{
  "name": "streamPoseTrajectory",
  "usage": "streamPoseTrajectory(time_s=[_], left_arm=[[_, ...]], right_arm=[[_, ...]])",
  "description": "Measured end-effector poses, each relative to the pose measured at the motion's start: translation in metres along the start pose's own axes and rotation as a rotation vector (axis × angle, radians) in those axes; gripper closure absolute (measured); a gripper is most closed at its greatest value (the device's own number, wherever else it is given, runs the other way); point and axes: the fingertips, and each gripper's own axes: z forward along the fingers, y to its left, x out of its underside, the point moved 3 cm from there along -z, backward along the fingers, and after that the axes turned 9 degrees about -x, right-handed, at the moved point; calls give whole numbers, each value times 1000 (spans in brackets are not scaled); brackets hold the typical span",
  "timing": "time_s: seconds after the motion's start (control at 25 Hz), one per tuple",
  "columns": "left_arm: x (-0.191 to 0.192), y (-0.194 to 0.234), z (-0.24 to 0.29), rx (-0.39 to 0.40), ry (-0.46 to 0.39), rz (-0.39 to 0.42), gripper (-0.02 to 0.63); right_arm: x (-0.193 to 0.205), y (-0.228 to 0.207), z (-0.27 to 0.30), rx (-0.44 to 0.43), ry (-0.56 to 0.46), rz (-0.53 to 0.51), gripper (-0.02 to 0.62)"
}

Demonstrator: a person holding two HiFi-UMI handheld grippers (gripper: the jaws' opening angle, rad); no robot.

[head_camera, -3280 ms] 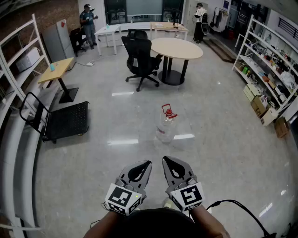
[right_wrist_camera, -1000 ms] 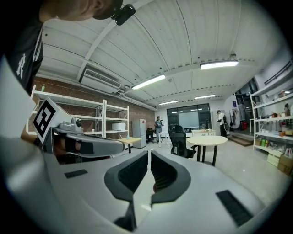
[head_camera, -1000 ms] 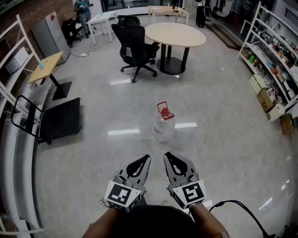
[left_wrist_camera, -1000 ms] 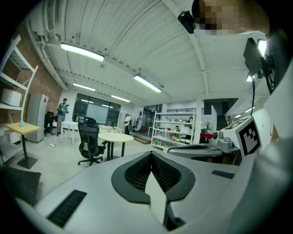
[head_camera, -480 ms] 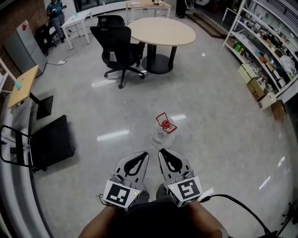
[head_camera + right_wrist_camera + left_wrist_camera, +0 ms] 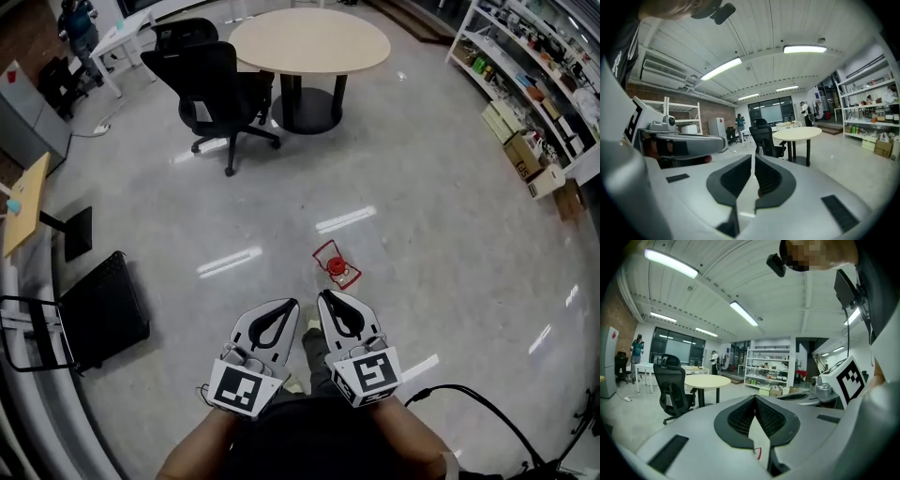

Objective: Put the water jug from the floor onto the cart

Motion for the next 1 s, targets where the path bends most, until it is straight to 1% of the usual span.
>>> streamPoseTrajectory(time_s=[0.08,0.16,0.28,0.36,0.48,0.52,0.64,0.76,0.84,0.88,1.0], left_arm=[[-4,13,40,7,0,8,601],[-3,24,75,17,17,8,601],[12,39,119,52,59,8,601],[29,50,138,95,94,28,601],[73,70,155,155,146,58,601],[91,79,161,159,153,43,601],[148,101,178,130,164,-73,601],[191,116,189,142,185,-87,601],[210,125,193,143,204,-99,601],[218,130,194,140,214,-110,601],[233,142,195,125,231,-139,601]], right_arm=[[5,-39,30,5,26,32,591],[20,-77,59,15,63,78,591],[66,-127,102,57,146,182,586],[108,-154,128,103,203,267,559],[177,-190,166,194,250,383,532],[203,-203,180,226,259,426,527],[293,-245,220,352,295,589,509],[367,-285,243,517,346,733,478],[401,-305,249,603,385,794,468],[413,-312,250,631,401,822,468],[437,-330,256,675,441,881,468]])
